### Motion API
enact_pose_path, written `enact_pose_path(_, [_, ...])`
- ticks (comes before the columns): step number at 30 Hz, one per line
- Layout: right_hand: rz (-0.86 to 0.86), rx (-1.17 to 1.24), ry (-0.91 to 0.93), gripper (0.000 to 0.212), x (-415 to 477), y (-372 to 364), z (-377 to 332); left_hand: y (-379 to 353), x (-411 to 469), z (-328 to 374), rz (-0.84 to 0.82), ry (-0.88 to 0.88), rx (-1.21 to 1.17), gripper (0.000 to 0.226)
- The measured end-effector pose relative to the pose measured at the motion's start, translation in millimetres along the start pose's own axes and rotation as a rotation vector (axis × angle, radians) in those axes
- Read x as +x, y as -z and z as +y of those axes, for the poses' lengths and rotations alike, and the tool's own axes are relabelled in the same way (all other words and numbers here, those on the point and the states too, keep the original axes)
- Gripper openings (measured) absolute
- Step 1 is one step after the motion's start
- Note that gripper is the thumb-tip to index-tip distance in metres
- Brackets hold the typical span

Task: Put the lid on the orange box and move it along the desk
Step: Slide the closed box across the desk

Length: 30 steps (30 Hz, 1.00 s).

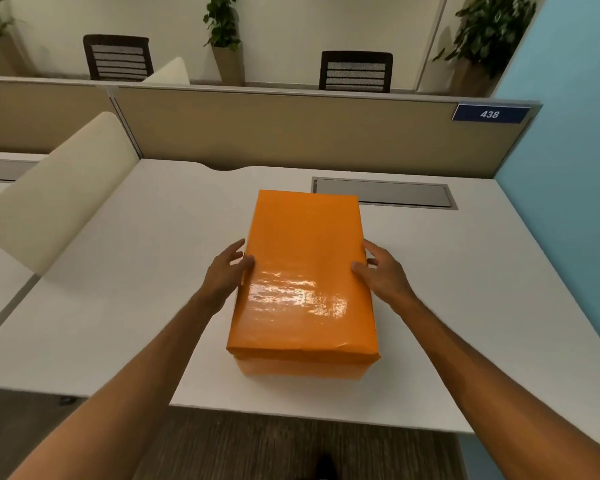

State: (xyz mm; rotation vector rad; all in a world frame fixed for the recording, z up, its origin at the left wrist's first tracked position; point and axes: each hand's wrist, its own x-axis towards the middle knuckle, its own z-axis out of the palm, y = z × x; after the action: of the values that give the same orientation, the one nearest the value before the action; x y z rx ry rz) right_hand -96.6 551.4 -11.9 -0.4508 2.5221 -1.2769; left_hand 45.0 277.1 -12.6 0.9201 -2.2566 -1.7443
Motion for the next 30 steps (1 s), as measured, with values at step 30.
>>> enact_pose_path(30, [-0.099,-0.306,0.132,0.071,109.3,-5.8,5.5,-15.3,82.9,38.6,0.050,-0.045,0.218,0.059])
